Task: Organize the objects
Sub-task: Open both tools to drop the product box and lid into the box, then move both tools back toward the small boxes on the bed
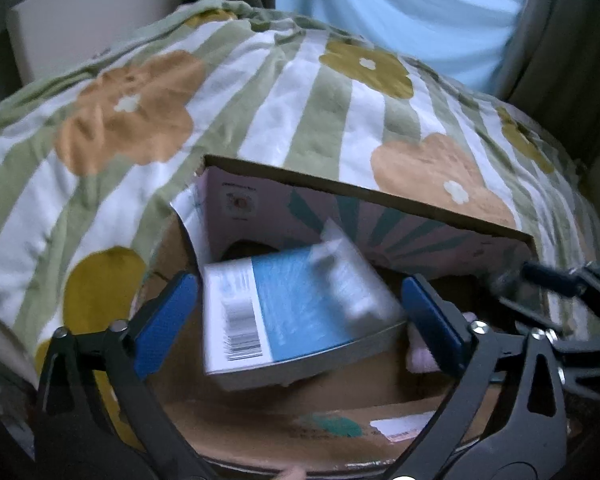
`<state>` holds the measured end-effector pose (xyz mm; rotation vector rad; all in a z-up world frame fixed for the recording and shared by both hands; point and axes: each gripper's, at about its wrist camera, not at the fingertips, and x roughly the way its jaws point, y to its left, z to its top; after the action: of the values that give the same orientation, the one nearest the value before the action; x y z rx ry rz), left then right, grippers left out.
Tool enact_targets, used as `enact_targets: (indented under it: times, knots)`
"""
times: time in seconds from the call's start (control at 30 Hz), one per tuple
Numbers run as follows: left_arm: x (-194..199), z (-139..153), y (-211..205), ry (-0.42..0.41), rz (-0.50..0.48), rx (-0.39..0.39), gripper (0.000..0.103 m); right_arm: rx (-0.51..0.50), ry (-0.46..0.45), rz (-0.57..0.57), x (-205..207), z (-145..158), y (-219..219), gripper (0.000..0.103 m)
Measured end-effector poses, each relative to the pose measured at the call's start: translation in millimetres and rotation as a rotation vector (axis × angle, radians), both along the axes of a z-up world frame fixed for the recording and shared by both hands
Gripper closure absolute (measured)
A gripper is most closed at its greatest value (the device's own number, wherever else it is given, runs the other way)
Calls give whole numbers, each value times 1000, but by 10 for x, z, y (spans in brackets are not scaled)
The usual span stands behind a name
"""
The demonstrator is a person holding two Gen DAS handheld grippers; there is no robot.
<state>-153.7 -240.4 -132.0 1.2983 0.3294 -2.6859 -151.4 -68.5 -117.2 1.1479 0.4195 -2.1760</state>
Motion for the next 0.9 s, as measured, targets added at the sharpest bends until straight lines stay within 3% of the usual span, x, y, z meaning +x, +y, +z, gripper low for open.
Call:
enact_targets:
  times: [0.07, 0.1, 0.47, 0.9]
  knots:
    - [-26, 4, 6, -9, -13, -3, 1, 2, 19, -9, -6, 19, 10, 24]
    - [-43, -6, 13, -16, -19, -3, 1, 6, 28, -14, -11, 23, 15, 21]
    - [13, 17, 78, -10, -35, 26, 1, 24, 36, -25, 16, -22, 117, 20]
    - [242, 243, 265, 14, -45, 38, 1, -7, 52, -37, 200, 153, 323, 20]
